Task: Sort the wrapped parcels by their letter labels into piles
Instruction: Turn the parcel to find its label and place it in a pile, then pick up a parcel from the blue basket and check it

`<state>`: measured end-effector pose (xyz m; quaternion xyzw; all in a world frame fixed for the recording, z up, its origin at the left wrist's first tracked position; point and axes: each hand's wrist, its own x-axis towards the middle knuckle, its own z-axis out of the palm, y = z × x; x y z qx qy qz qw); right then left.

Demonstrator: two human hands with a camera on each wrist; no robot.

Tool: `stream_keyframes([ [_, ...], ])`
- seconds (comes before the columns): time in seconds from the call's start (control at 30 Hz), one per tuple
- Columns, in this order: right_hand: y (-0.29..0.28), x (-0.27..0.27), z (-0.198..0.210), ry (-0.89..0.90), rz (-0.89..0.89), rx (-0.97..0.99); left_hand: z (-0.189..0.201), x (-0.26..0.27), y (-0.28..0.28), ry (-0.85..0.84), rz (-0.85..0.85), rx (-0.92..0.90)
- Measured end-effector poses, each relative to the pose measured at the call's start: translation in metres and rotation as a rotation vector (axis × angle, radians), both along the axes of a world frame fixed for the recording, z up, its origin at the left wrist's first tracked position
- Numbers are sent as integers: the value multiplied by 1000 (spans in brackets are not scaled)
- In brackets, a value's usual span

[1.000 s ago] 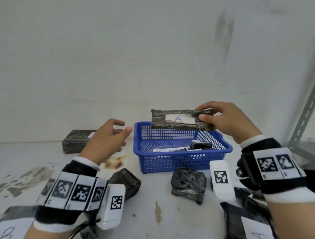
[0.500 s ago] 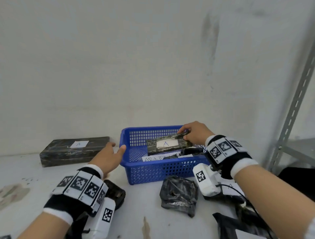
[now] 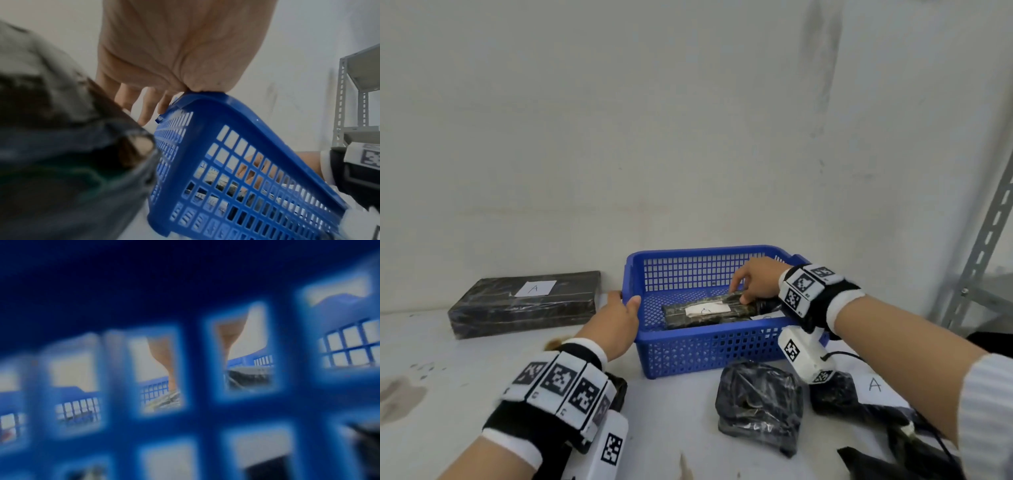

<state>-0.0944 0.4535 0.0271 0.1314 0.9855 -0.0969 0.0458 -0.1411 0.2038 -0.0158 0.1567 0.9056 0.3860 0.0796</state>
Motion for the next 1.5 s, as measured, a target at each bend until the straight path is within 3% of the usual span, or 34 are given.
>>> stream_keyframes([
  [0.33,-3,-10,-5,-71,37,120,1,1,1,20,-6,-55],
  [0.67,19,-7,-6,120,57,-122,2,2,2,19,-18,-94],
  [0.8,23,-4,-8,236,50,-328,6,6,3,32,-33,-119],
  [0.87,24,-5,-8,274,21,-291,8,9,3,54,-47,-166],
  [1.03,29,-4,-6,-161,-86,44,11,14,3,75,-64,-260],
  [1.1,33,0,-6,-245,-80,111,12,16,2,75,-56,-259],
  [1.33,49,9,-7,-321,-45,47,9,13,2,48,-12,-181],
  [1.5,51,18,-3,-248,-58,-59,-1,-3,2,23,16,-136],
])
